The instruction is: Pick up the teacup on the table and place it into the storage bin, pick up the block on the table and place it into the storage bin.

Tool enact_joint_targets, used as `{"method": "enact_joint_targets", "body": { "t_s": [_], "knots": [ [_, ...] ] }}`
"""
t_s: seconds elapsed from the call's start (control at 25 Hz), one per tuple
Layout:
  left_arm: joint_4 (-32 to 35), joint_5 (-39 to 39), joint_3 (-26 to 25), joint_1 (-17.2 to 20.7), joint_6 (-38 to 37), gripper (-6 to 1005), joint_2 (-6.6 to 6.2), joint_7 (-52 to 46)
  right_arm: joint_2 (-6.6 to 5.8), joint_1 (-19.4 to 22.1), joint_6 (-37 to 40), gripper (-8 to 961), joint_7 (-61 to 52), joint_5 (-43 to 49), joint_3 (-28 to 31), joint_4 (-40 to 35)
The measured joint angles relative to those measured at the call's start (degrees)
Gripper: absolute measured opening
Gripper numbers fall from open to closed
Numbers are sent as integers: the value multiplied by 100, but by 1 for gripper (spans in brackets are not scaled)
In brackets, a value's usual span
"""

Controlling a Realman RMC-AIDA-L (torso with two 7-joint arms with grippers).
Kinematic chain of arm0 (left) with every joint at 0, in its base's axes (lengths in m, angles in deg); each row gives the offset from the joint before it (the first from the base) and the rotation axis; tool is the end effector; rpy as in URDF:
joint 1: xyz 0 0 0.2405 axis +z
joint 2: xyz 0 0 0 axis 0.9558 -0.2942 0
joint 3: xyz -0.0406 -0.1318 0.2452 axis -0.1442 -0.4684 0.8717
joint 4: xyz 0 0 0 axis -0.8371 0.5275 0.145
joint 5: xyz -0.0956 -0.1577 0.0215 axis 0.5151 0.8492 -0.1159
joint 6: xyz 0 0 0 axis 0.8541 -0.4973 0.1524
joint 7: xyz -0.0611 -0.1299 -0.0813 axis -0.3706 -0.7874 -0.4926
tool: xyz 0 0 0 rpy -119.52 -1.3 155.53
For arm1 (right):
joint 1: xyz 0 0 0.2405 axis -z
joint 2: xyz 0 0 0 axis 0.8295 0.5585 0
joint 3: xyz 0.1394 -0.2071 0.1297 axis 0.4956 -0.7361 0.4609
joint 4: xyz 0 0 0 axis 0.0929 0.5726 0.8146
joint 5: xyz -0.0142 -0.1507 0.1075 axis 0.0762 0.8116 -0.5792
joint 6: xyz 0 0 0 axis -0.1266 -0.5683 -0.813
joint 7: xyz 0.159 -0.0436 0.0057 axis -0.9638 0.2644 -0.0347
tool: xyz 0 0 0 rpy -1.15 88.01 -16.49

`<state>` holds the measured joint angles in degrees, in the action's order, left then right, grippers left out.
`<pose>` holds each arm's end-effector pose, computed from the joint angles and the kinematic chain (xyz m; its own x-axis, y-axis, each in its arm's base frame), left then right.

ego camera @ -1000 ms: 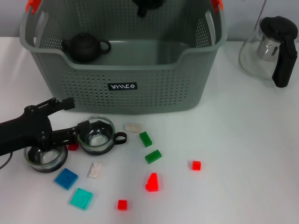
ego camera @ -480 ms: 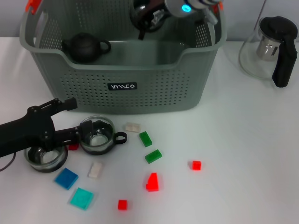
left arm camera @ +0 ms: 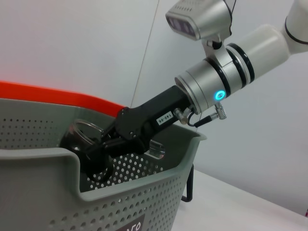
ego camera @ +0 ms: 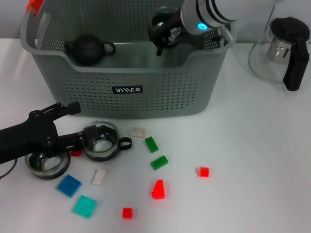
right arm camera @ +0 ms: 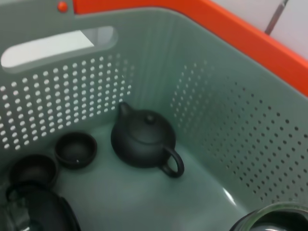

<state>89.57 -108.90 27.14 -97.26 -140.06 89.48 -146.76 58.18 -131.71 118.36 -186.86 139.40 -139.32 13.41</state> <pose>-0.3037 0.2788 0.0057 0.6643 0.3031 0.6833 0.5641 -0.8031 -0.1922 0.0685 0.4936 -0.1102 0.9425 -0.3342 -0.0104 -0.2796 -0.7708 -0.5724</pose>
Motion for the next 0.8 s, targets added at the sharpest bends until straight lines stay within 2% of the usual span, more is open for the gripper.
{"method": "enact_joint_targets", "body": {
  "t_s": [0.52,0.8],
  "knots": [
    [0,-1,0,2,17,917,8,-9,-38,-2,239,61,24,64,-11,-33],
    [0,10,0,-4,28,917,9,-5,-49,-3,271,308,15,69,-14,-92]
  ]
}}
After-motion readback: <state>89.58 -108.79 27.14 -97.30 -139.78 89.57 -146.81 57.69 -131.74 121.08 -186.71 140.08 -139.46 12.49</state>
